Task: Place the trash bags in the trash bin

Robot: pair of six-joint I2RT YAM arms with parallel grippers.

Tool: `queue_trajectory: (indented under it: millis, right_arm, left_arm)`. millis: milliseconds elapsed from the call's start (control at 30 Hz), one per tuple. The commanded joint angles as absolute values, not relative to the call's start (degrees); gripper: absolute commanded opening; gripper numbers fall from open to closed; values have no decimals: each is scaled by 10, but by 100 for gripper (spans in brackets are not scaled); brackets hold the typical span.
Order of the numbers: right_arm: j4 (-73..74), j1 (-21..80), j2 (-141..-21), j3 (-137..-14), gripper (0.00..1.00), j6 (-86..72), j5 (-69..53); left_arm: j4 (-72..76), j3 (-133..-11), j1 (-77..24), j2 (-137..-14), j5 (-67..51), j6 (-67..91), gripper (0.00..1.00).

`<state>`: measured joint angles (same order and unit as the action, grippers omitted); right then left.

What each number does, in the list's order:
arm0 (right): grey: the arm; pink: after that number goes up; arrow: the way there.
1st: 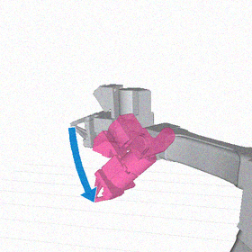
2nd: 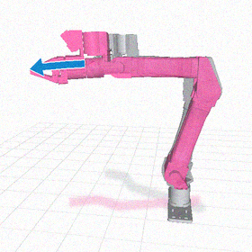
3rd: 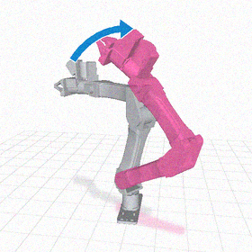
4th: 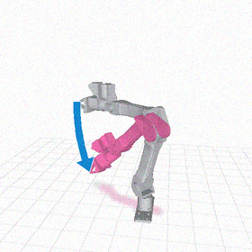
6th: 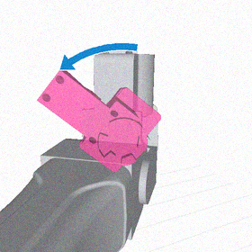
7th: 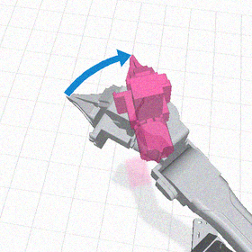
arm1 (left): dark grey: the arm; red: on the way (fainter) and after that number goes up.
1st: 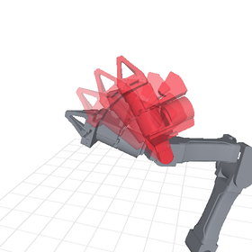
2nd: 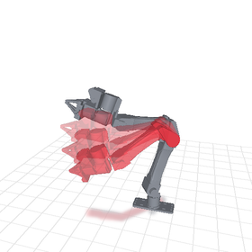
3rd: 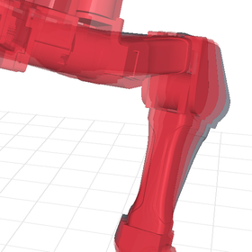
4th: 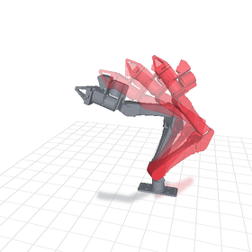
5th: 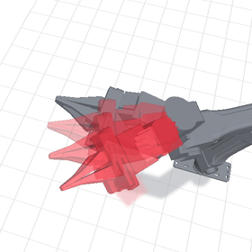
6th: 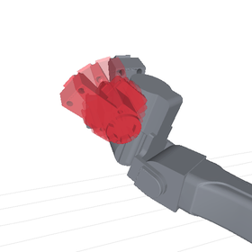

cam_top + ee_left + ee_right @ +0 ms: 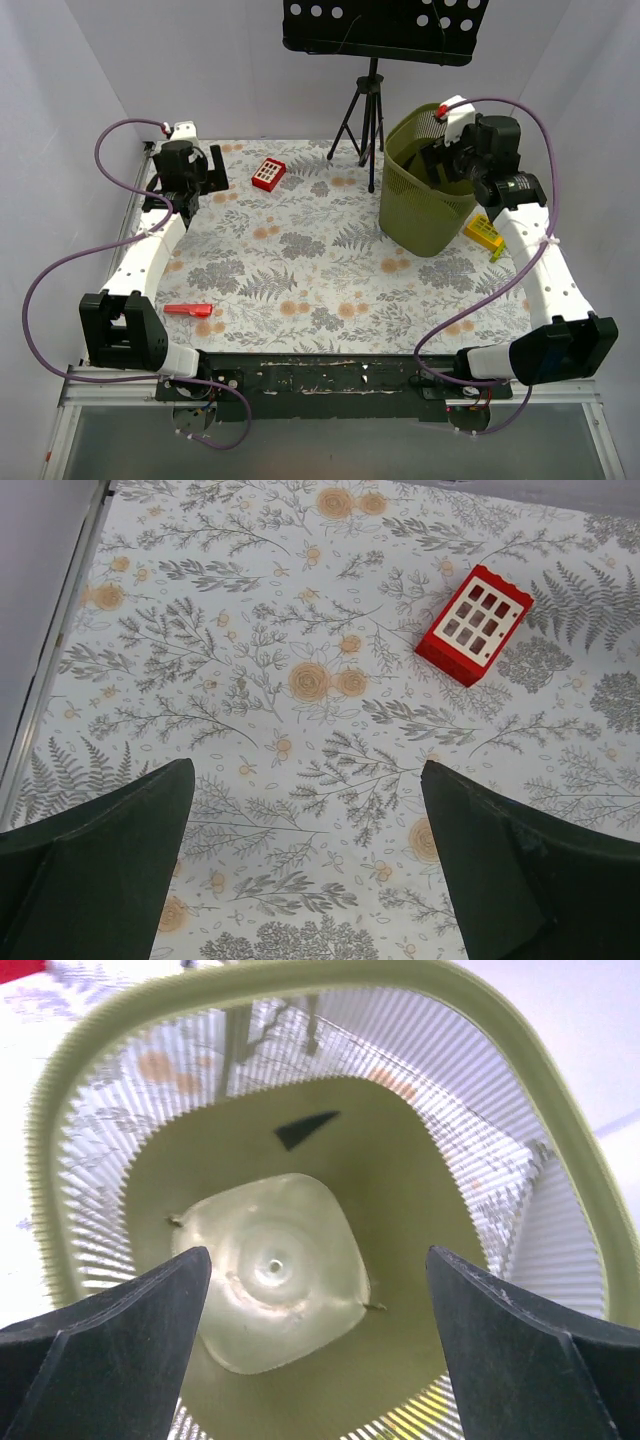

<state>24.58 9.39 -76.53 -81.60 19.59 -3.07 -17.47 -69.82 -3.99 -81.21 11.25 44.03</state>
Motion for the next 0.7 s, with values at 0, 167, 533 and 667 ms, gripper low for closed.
queue_trajectory:
  millis: [0, 167, 533, 667]
  right_arm:
    - [274, 146, -747, -851, 96, 260, -138]
    - [317, 290, -765, -846, 89, 298, -125]
    - [261, 375, -787, -699, 50, 177, -27]
    - [235, 365, -774, -665, 43, 139, 39]
  left_arm:
    - [-177, -693, -42, -780, 140, 375, 98]
    - [-230, -642, -42, -743, 55, 209, 98]
    - [-510, -689, -42, -761, -117, 3, 98]
    - [-536, -655, -43, -744, -93, -60, 98]
